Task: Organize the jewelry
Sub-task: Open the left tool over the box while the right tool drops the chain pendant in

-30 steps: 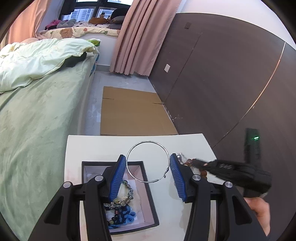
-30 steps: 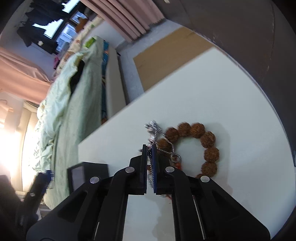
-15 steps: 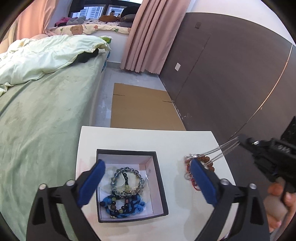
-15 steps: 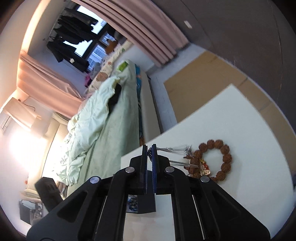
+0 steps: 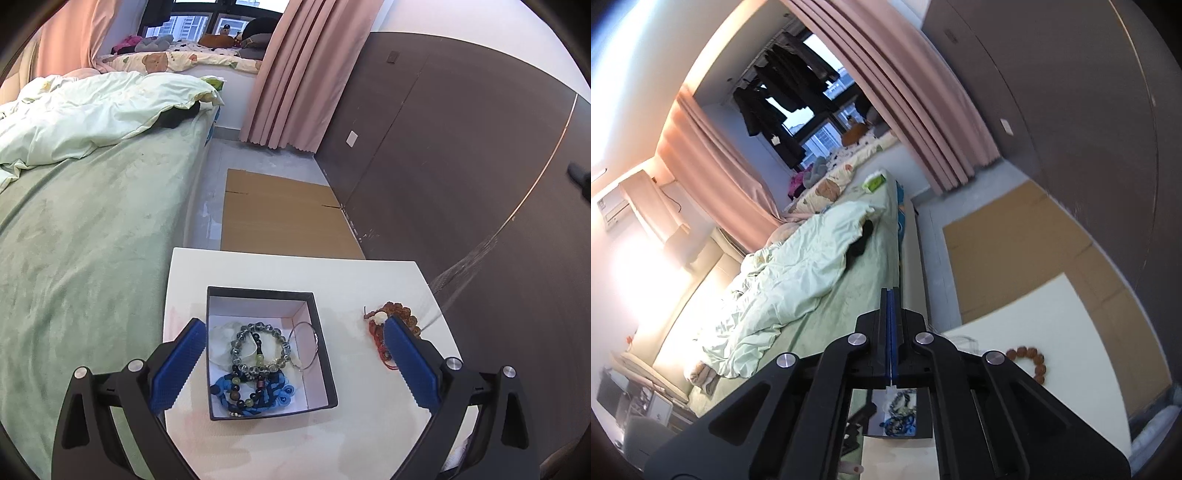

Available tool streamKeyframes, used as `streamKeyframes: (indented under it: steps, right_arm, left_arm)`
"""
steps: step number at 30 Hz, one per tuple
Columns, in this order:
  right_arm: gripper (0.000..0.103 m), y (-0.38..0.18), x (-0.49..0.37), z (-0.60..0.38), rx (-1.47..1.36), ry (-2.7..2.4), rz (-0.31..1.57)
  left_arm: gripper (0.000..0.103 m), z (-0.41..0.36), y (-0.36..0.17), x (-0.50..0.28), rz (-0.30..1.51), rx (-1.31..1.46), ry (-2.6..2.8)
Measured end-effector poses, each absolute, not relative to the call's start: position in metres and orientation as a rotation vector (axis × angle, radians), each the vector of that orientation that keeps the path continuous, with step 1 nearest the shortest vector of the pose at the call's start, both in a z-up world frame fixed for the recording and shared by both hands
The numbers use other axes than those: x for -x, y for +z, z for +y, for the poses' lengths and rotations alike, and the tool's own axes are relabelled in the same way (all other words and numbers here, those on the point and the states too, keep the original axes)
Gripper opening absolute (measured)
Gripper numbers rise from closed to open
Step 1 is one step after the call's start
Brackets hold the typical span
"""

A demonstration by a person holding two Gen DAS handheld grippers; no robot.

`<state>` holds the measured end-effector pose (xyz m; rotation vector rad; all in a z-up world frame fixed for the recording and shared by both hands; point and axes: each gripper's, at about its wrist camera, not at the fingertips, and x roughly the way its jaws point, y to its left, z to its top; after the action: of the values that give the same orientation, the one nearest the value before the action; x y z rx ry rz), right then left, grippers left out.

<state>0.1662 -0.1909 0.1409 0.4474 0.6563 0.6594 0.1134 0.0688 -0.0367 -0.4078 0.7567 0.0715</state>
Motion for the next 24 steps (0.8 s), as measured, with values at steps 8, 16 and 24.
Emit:
streamKeyframes:
  steps: [8,16,24]
  right_arm:
    - [0.002,0.169,-0.146,-0.160,-0.303,0.655,0.653]
    - [0.069,0.032,-0.179,-0.139,-0.159,0.480,0.909]
    - [0.031,-0.056,-0.203,-0.125,-0.120,0.475,1.073]
  left_arm:
    - [0.094,0.083,-0.033,-0.102,0.742,0.461,0.080]
    - [0.094,0.088,-0.029,-0.088,0.735,0.452,0.089]
    - [0.094,0.090,-0.034,-0.085,0.751,0.433,0.115]
